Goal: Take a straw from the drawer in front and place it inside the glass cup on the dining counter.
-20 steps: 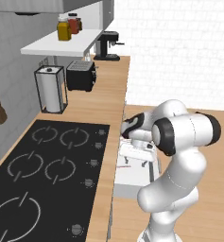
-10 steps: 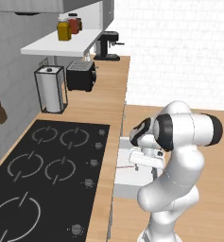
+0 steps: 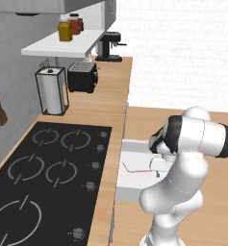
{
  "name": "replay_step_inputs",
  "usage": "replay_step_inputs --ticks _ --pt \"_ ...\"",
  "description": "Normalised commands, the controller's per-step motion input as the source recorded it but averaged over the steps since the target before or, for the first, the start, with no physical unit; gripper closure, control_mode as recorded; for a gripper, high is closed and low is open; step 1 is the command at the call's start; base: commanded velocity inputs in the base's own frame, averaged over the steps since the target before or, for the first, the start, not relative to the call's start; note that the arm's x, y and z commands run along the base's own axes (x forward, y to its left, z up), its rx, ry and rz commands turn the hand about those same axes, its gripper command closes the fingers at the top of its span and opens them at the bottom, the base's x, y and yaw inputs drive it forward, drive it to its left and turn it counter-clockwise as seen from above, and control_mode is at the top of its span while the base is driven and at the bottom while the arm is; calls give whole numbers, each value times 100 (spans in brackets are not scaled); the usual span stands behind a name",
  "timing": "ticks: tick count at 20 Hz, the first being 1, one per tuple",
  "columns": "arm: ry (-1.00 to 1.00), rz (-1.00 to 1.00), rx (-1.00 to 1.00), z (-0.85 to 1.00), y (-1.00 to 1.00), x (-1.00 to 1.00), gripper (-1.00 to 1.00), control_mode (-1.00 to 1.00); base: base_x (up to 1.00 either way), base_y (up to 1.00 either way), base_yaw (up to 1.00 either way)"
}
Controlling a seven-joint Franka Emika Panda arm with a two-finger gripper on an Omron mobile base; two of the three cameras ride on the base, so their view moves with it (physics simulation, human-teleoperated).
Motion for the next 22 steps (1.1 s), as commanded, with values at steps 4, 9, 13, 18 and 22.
replay_step_inputs --ticks 4,9,13,18,22 --pt "-16 18 0 -6 -100 -17 -100 -100 0 0 0" --pt "-26 16 0 1 -84 -15 -100 -100 0 0 0" --pt "-19 6 -6 46 14 -5 -100 -100 0 0 0" --pt "-1 11 -10 73 46 11 -100 -100 0 0 0" --pt "2 29 0 10 29 38 -100 -100 0 0 0"
